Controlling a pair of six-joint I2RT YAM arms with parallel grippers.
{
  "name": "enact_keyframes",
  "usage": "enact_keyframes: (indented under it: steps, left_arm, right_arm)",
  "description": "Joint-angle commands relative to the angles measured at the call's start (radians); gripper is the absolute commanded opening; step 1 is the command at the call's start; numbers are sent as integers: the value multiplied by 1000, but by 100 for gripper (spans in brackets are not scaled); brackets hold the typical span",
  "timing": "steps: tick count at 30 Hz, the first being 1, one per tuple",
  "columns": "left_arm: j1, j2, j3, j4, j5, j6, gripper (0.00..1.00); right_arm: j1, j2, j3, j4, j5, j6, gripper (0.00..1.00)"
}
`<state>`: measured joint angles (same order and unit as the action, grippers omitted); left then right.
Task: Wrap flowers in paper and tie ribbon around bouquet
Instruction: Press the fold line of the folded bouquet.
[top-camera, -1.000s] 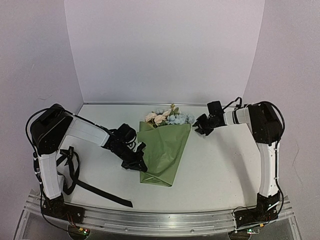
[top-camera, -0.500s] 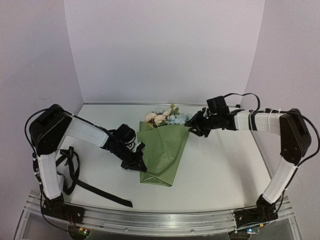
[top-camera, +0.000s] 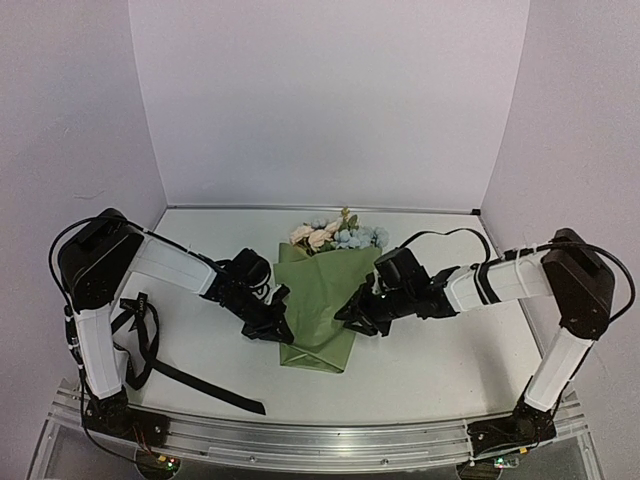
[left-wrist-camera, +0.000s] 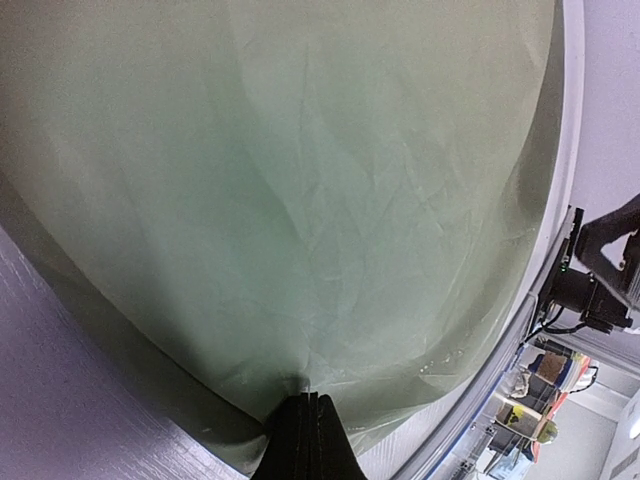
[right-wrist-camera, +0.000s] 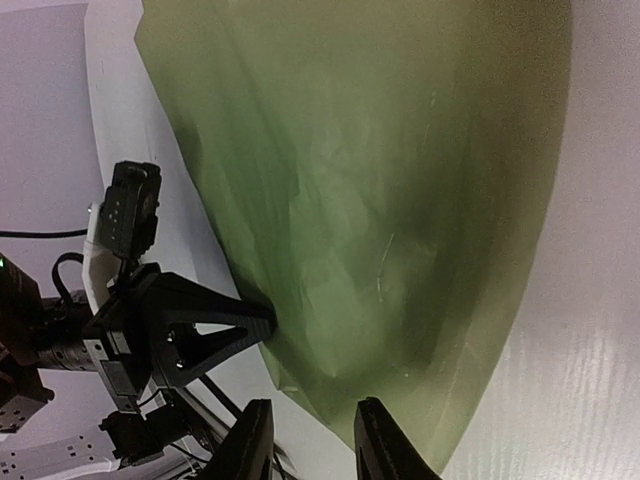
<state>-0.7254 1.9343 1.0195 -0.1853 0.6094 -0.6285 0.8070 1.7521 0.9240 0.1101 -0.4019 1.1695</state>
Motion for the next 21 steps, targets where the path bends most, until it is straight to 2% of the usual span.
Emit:
enact_keyframes:
  steps: [1,11,21]
  left_arm:
    - [4,36,-50,-84,-108,0,0]
    - [4,33,-95,-42,-114,-14,0]
    - [4,-33,-83,-59,-140,5,0]
  right_arm:
    - [43,44,-42,122,21,50,30]
    - [127,140,-130,242,14,132,30]
    - [141,114,-213,257,43,145,30]
